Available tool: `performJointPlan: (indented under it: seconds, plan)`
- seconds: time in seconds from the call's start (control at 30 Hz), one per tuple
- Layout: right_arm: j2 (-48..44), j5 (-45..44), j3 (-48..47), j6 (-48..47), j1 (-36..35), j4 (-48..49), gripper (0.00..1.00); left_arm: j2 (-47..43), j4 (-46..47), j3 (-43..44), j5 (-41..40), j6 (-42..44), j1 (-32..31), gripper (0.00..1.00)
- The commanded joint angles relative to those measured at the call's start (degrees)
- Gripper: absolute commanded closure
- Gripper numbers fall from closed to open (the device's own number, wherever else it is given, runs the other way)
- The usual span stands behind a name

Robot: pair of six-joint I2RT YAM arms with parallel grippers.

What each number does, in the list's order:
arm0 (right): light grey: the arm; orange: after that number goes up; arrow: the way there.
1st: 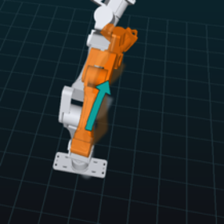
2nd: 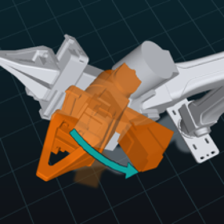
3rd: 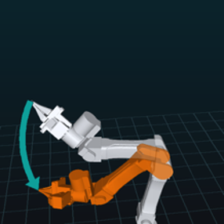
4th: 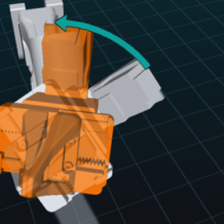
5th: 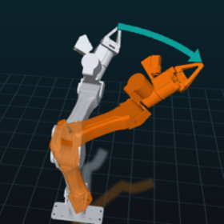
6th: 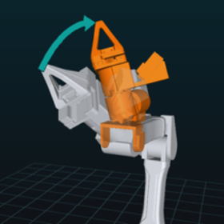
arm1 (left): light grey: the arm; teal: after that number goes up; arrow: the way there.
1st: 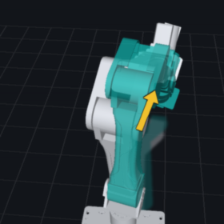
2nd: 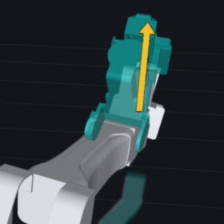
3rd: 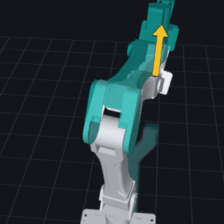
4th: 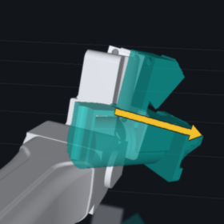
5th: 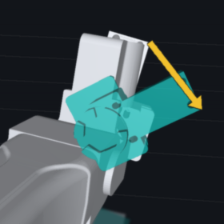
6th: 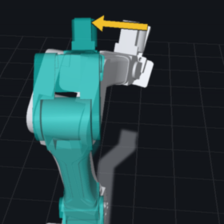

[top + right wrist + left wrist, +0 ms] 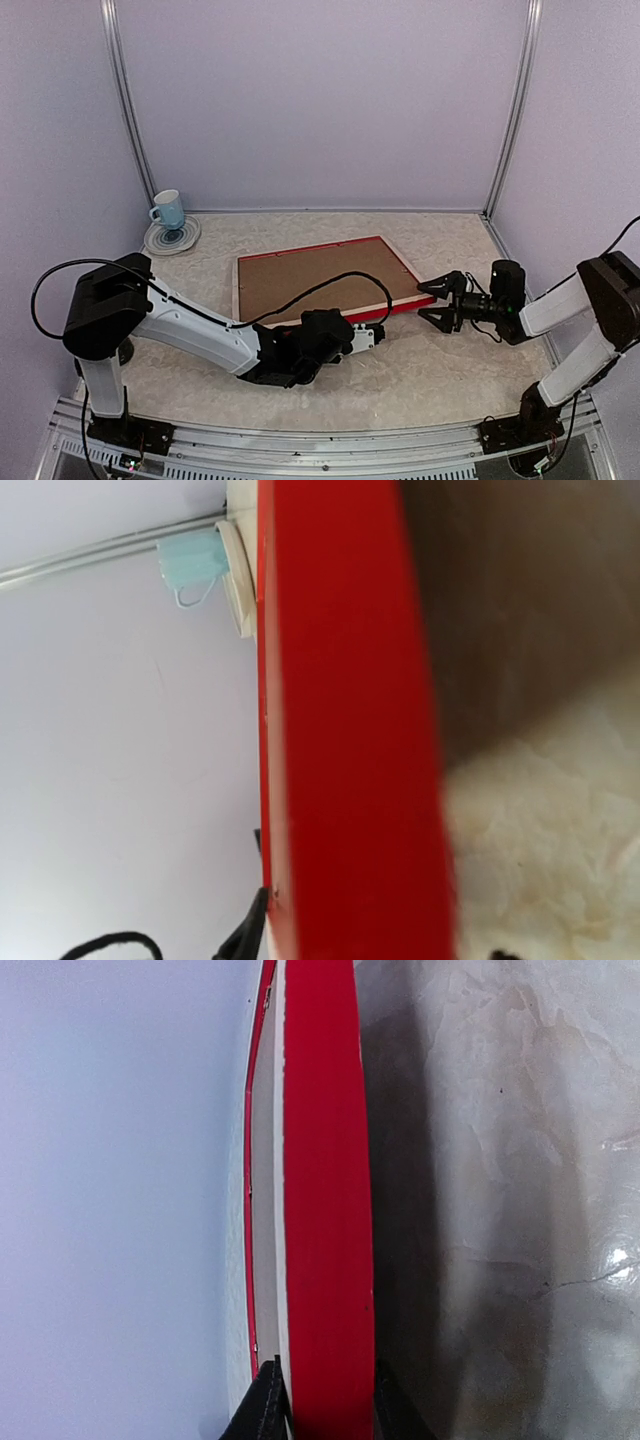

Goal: Put the photo into the frame
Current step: Turn over the photo frame.

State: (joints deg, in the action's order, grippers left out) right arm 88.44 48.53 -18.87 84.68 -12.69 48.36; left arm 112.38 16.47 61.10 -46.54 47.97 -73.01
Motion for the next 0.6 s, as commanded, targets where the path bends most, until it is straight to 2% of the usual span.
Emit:
performJointPlan:
  seconds: [0.0, 0.13, 0.3, 0.57]
  plan:
    - [-5.7, -2.3, -2.8, -8.1, -0.6, -10.2, 0.26, -2.3, 4.2, 1.6, -0.6, -0.9, 1.0, 0.92]
    - [-10.6, -5.0, -4.6, -12.5, -0.6, -18.8, 0.23, -3.4, 4.6, 2.8, -0.4, -0.8, 1.6, 0.92]
    - [-16.9, -7.8, -6.5, -15.8, -0.5, -24.2, 0.17, -4.4, 4.6, 4.6, -0.4, -0.1, 2.1, 0.92]
    - [-24.4, -17.1, -11.8, -24.0, -0.4, -39.1, 0.11, -6.1, 3.7, 8.5, -0.5, 0.7, 2.7, 0.92]
